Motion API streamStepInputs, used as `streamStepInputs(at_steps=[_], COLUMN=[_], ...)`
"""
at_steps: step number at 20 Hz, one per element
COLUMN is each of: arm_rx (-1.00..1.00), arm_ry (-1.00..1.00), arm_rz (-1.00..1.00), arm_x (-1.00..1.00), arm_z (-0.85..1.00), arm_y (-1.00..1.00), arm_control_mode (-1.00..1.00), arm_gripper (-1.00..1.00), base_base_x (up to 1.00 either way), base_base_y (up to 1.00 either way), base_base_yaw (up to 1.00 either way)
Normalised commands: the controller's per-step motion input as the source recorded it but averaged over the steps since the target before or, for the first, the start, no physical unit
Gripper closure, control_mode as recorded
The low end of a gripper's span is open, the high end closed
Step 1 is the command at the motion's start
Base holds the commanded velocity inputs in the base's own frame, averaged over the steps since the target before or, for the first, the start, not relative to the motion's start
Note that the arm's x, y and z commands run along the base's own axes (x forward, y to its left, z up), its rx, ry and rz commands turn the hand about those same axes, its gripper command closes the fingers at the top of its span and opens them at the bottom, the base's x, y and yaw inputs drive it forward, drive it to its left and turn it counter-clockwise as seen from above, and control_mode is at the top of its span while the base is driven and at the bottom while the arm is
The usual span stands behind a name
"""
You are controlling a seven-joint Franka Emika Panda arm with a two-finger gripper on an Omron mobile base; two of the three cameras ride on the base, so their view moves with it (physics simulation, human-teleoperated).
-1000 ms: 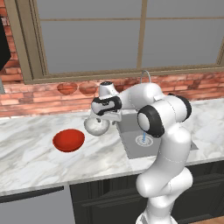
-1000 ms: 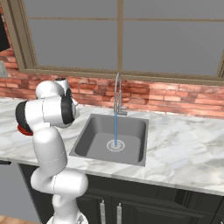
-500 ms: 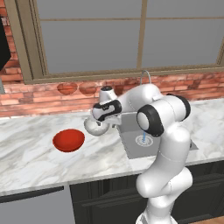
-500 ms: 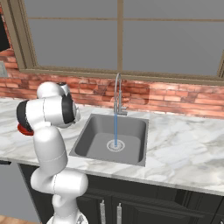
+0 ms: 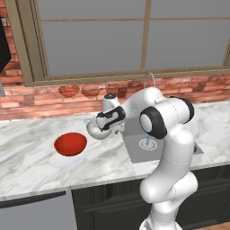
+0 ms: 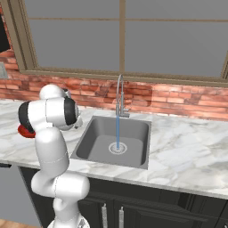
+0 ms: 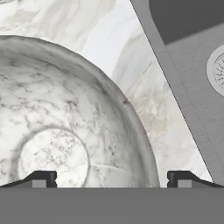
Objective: Rinse each bowl for a few seconds and place them down in the sink or on the counter.
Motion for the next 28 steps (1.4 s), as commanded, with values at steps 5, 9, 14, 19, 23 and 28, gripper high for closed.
streamStepInputs(at_steps=[5,9,14,19,23,28], arm_rx=[0.00,0.00,0.00,0.00,0.01,0.02], arm_ry=[-0.01,-0.04,-0.05,-0.05,-0.03,-0.03], arm_rz=[0.00,0.00,0.00,0.00,-0.06,-0.13], arm_x=[0.09,0.01,-0.02,-0.12,-0.28,-0.37], arm_z=[-0.20,-0.06,0.05,0.14,0.14,0.08], arm_y=[0.04,0.00,0.00,0.00,-0.04,-0.13], arm_control_mode=[-1.00,-1.00,-1.00,-1.00,-1.00,-1.00], arm_gripper=[1.00,1.00,1.00,1.00,1.00,1.00], base_base_x=[0.00,0.00,0.00,0.00,0.00,0.00], base_base_y=[0.00,0.00,0.00,0.00,0.00,0.00], base_base_yaw=[0.00,0.00,0.00,0.00,0.00,0.00])
